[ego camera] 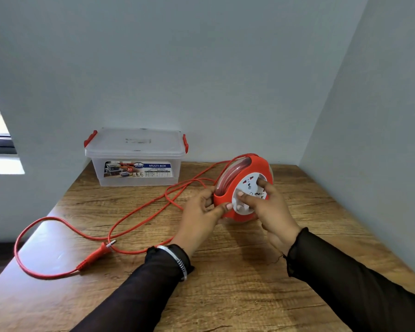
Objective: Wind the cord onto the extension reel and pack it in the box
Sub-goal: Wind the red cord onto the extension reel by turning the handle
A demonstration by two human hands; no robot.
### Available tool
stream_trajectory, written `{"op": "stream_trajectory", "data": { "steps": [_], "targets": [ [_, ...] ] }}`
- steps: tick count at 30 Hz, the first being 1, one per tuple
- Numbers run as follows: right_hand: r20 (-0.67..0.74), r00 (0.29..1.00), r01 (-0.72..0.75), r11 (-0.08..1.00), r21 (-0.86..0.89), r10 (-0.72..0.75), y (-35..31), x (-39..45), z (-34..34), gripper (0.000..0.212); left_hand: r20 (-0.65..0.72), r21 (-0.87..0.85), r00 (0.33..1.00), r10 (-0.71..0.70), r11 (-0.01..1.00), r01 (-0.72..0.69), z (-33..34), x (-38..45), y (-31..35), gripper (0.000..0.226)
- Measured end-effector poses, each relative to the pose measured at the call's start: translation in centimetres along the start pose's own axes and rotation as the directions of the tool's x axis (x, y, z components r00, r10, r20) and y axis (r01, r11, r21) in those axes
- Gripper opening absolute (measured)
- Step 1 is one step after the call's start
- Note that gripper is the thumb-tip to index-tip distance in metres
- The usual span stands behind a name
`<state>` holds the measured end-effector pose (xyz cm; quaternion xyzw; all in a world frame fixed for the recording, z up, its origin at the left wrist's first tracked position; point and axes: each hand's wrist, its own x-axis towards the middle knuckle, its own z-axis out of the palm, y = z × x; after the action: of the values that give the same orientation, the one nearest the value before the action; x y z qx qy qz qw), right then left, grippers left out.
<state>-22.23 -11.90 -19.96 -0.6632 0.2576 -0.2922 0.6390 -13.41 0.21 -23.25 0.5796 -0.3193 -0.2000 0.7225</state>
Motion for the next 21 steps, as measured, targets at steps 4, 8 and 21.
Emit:
{"op": "stream_trajectory", "data": {
  "steps": [4,8,21],
  "targets": [
    [-0.016,0.996,-0.081,0.995,0.051,0.082,-0.4,-0.4,-0.1,0.064,0.006,-0.031,1.0,-0.008,0.999,0.008,0.1,0.0,-0.2,0.035],
    [-0.051,0.991,-0.117,0.991,0.058,0.12,-0.6,-0.6,0.3,0.064,-0.032,0.012,0.999,0.036,0.999,-0.036,0.3,-0.1,-0.3,0.034],
    [0.059,0.876,-0.464,0.804,0.371,0.479,-1.6,0.1,1.3,0.031,-0.074,-0.082,0.997,-0.031,0.996,0.025,0.5,0.1,-0.5,0.04]
  ]
}}
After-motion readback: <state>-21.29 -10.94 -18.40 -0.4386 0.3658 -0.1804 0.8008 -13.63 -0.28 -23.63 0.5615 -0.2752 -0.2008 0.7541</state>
